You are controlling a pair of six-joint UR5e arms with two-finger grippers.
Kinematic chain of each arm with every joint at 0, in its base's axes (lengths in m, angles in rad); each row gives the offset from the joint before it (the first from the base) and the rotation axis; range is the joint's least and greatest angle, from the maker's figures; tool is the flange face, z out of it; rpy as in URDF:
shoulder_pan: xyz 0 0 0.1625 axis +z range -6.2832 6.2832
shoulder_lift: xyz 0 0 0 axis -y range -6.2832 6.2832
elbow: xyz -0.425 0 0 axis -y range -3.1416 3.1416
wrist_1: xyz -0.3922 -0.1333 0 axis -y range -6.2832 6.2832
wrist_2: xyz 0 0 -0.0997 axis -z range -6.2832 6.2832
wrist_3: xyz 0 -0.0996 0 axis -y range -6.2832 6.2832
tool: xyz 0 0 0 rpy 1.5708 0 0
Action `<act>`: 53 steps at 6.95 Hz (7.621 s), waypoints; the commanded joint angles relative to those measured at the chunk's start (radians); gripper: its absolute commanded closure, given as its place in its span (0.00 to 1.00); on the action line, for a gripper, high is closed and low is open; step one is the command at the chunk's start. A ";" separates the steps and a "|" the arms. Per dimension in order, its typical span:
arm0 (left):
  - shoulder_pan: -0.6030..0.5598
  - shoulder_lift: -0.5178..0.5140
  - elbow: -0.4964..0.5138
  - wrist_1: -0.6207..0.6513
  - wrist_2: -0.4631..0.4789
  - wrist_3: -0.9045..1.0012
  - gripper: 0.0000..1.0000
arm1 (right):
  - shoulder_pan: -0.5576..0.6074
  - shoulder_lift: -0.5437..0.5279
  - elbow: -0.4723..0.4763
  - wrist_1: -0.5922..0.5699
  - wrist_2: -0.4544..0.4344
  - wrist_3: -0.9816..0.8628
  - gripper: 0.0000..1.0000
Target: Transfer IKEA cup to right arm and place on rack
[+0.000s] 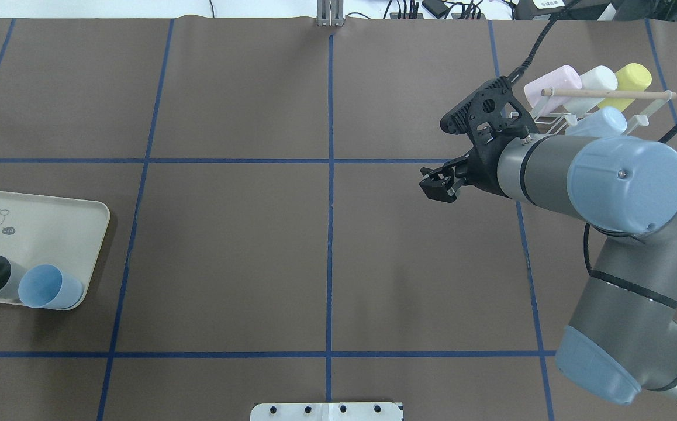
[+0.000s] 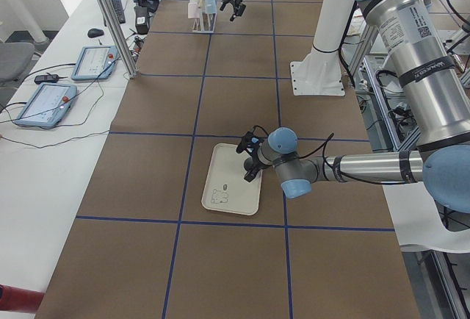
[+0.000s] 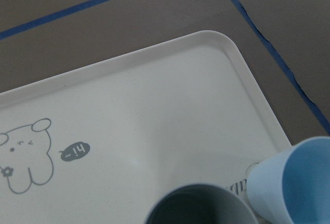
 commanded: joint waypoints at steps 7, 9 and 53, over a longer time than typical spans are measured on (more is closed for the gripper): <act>-0.001 -0.055 0.071 -0.004 0.014 0.002 0.74 | -0.009 -0.002 -0.006 0.000 -0.002 0.000 0.00; -0.008 -0.050 0.063 -0.005 0.013 0.003 0.99 | -0.012 -0.002 -0.008 0.000 -0.002 0.000 0.00; 0.041 -0.634 -0.221 0.364 -0.037 -0.650 0.00 | -0.196 0.112 -0.312 0.803 0.067 -0.164 1.00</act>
